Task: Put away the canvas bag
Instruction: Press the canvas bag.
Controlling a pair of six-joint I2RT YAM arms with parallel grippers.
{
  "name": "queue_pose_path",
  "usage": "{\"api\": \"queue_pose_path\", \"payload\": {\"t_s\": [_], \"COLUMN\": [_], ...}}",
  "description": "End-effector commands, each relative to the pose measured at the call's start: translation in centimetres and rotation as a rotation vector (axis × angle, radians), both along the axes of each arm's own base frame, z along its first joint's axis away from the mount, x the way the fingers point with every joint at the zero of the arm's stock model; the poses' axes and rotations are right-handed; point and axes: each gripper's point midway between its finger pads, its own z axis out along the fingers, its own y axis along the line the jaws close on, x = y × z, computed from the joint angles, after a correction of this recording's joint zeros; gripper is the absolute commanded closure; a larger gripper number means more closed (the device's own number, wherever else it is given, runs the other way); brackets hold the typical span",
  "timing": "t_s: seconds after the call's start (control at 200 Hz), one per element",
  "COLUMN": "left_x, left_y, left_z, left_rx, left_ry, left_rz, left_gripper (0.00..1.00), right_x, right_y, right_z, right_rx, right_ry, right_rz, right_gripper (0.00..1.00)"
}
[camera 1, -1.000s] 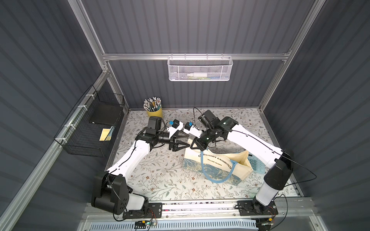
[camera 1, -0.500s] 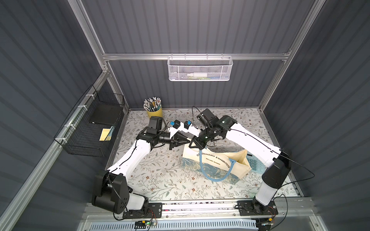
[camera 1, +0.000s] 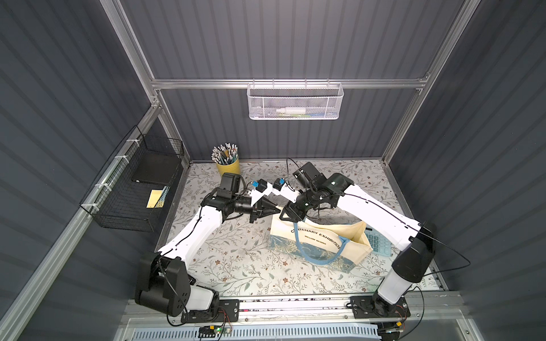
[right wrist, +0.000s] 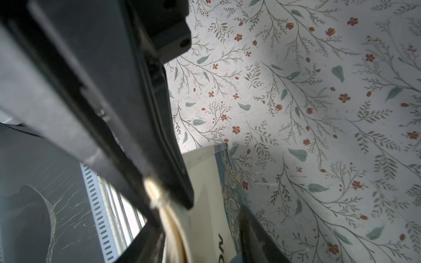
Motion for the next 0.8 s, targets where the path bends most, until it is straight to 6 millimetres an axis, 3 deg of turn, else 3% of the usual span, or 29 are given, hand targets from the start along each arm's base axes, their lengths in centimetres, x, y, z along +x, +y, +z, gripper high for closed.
{"api": "queue_pose_path", "payload": {"t_s": [0.0, 0.13, 0.27, 0.61, 0.795], "left_x": [-0.3, 0.5, 2.1, 7.0, 9.0], "left_y": [0.1, 0.6, 1.5, 5.2, 6.1], "left_z": [0.6, 0.7, 0.8, 0.6, -0.7], "left_rx": [0.032, 0.053, 0.068, 0.124, 0.205], "left_ry": [-0.049, -0.092, -0.114, -0.193, -0.302], "left_rz": [-0.008, 0.029, 0.077, 0.230, 0.281], "left_gripper": [1.00, 1.00, 1.00, 1.00, 1.00], "right_x": [-0.4, -1.6, -1.9, -2.6, -2.7], "right_y": [-2.2, -3.9, -5.8, -8.5, -9.5], "right_z": [-0.7, -1.7, -1.5, -1.6, -2.2], "right_rx": [-0.054, -0.089, -0.123, -0.169, -0.187], "right_ry": [-0.011, 0.013, -0.015, -0.034, -0.052], "right_rz": [-0.060, -0.094, -0.144, -0.222, -0.253], "right_gripper": [0.47, 0.47, 0.47, 0.47, 0.47]}}
